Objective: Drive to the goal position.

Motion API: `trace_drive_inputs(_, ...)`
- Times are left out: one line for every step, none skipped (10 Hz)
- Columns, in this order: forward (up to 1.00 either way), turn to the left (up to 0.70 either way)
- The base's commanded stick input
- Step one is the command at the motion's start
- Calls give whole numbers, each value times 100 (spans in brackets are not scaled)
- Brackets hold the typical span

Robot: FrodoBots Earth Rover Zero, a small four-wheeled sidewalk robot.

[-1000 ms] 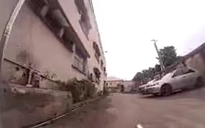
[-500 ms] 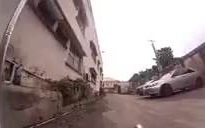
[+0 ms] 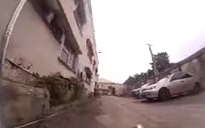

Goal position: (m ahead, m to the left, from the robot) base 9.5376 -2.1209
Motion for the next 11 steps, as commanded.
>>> trace_drive_inputs(84, 3)
trace_drive_inputs(84, 3)
trace_drive_inputs(84, 3)
trace_drive_inputs(84, 3)
trace_drive_inputs(84, -4)
trace_drive_inputs(84, -23)
trace_drive_inputs(84, -31)
trace_drive_inputs(84, 3)
trace_drive_inputs(84, 3)
trace_drive_inputs(84, 3)
trace_drive_inputs(84, 3)
